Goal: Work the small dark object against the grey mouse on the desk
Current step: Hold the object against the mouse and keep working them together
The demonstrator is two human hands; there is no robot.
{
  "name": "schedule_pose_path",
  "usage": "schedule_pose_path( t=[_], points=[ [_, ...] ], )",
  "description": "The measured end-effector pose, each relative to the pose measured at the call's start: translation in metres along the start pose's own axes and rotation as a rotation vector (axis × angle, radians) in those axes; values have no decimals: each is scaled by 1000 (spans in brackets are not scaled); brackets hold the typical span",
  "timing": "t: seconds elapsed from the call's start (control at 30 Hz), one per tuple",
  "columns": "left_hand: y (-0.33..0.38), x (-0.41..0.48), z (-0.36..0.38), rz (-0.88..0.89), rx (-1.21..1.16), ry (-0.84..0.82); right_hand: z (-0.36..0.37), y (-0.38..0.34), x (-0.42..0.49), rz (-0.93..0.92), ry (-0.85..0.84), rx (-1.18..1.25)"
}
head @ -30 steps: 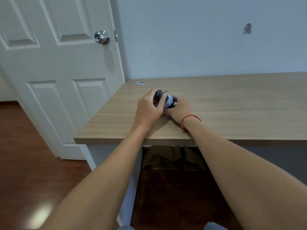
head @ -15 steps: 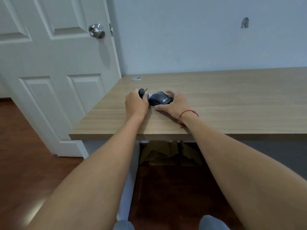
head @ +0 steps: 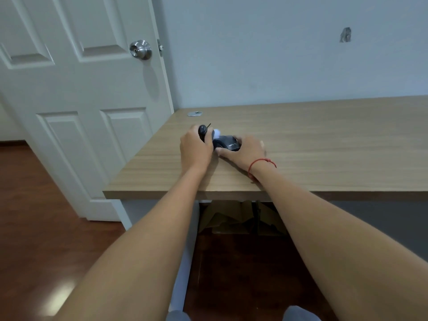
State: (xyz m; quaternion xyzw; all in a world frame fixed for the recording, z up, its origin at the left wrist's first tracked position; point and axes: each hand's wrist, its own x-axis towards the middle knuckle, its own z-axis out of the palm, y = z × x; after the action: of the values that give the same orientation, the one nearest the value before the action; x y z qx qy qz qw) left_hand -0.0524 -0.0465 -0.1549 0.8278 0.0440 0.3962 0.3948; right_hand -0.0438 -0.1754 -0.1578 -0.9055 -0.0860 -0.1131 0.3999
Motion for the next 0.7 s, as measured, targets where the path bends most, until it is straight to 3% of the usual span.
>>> schedule_pose_path(
  t=[0.17, 0.37, 0.47, 0.57, 0.7],
  points=[
    [-5, 2, -2, -83, 72, 14, 5, 2, 8, 12, 26, -31],
    [5, -5, -2, 30, 27, -23, 2, -3, 14, 163, 82, -141],
    [3, 2, 0, -71, 22, -9, 5, -2, 14, 132, 68, -137],
    [-1, 5, -2, -151, -159, -39, 9, -2, 12, 148, 88, -133],
    [1, 2, -2, -163, -194, -24, 11, -3, 15, 162, 86, -124]
  ],
)
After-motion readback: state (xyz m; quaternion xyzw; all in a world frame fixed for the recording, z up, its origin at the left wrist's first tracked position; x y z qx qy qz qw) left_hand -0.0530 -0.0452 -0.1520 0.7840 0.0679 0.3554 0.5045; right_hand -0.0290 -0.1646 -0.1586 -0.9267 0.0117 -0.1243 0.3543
